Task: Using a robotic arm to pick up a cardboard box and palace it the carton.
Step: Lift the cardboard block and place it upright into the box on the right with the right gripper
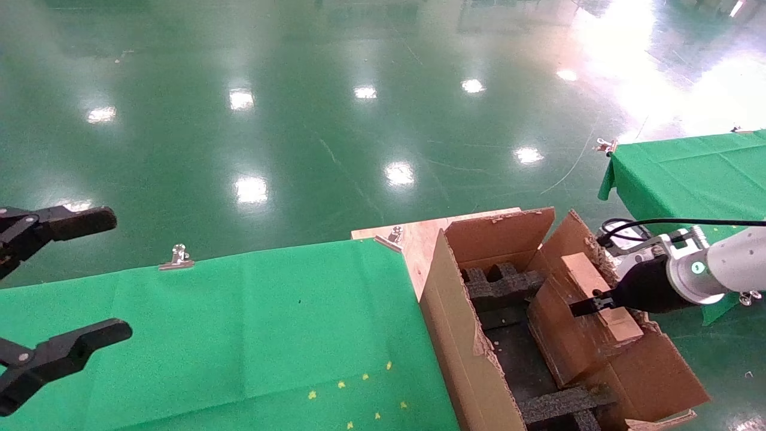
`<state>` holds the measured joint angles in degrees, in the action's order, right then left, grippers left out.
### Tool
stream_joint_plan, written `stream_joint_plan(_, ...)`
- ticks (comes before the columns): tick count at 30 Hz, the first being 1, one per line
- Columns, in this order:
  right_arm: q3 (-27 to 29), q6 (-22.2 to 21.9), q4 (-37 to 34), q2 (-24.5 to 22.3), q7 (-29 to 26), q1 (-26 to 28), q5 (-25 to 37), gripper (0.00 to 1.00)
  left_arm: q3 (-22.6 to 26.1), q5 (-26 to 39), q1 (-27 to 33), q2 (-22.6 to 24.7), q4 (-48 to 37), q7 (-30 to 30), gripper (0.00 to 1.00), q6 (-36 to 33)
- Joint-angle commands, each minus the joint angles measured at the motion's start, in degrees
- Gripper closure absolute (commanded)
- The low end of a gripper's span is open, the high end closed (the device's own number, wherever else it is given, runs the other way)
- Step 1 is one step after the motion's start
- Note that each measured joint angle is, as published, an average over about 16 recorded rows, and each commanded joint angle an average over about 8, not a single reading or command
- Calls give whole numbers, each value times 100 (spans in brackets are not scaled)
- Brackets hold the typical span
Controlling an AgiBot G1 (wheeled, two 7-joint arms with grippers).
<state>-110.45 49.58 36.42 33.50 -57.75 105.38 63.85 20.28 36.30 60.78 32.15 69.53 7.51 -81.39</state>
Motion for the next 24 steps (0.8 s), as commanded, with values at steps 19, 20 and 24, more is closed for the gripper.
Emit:
stream_joint_plan(19,166,-4,-1103,738,556,-725,-419,100,0,0,0,0,0,0,0,0)
stream_joint_plan(20,174,-9,-1163,771,584,-762,-436,100,0,0,0,0,0,0,0,0)
stream_joint_plan(24,218,-24,-1418,909,691,-911,-519,100,0,0,0,0,0,0,0,0)
